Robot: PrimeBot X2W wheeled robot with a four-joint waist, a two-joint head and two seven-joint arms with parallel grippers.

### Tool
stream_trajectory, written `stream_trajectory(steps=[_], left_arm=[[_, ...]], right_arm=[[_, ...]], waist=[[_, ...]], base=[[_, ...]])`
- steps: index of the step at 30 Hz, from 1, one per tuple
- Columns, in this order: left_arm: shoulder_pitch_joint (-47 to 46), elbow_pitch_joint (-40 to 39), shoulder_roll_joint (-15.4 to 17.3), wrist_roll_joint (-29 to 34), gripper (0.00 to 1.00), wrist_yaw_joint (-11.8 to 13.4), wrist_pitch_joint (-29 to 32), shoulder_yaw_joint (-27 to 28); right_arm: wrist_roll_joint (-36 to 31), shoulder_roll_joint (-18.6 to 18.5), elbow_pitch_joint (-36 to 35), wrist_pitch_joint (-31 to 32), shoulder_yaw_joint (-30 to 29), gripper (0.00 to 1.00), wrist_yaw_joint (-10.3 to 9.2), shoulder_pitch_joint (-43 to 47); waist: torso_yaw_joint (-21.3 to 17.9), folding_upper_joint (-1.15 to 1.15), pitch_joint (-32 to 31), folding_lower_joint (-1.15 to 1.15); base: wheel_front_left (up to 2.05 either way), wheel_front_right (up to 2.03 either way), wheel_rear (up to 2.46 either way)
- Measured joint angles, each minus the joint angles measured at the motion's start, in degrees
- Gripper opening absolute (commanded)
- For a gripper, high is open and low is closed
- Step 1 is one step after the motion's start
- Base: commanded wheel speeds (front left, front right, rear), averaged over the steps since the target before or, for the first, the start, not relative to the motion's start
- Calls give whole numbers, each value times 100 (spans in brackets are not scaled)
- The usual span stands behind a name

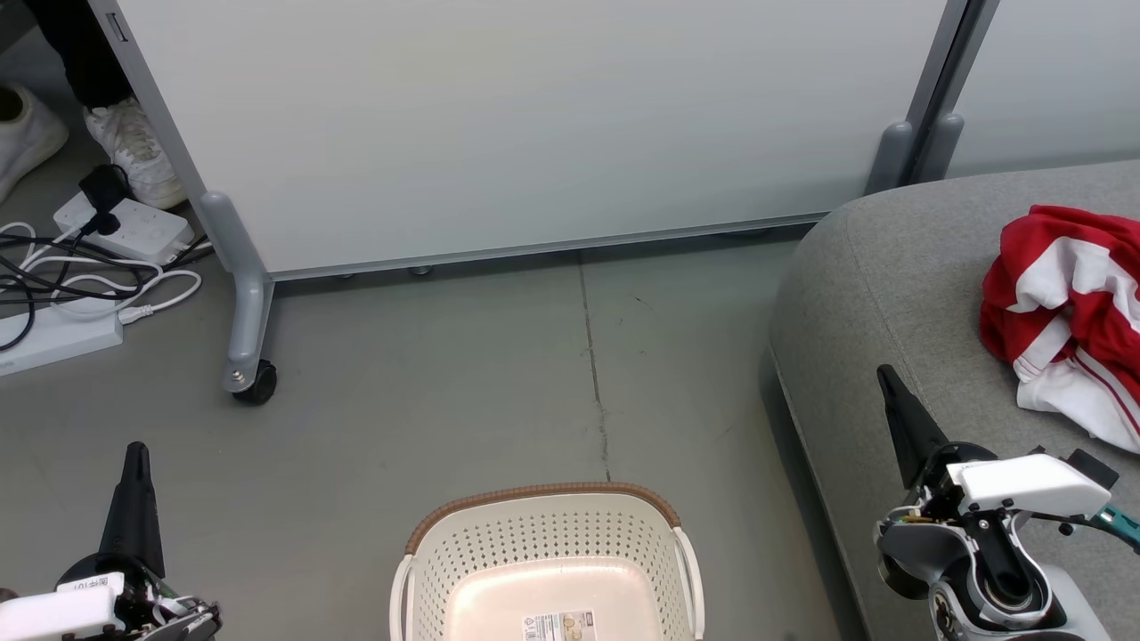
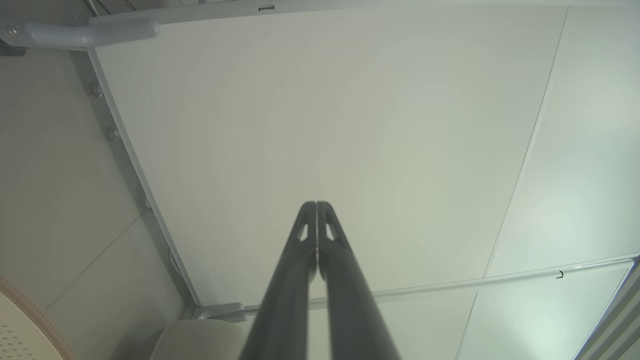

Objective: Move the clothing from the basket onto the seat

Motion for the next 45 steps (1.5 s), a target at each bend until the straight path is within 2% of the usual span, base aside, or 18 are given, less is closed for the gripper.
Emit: stream_trajectory(steps=[45], left_arm=[[-3,0,-22,13,0,0,34,38]], right_arm=[[0,0,0,0,1,0,0,-1]], waist=[[0,0,0,0]], base=[[0,0,0]])
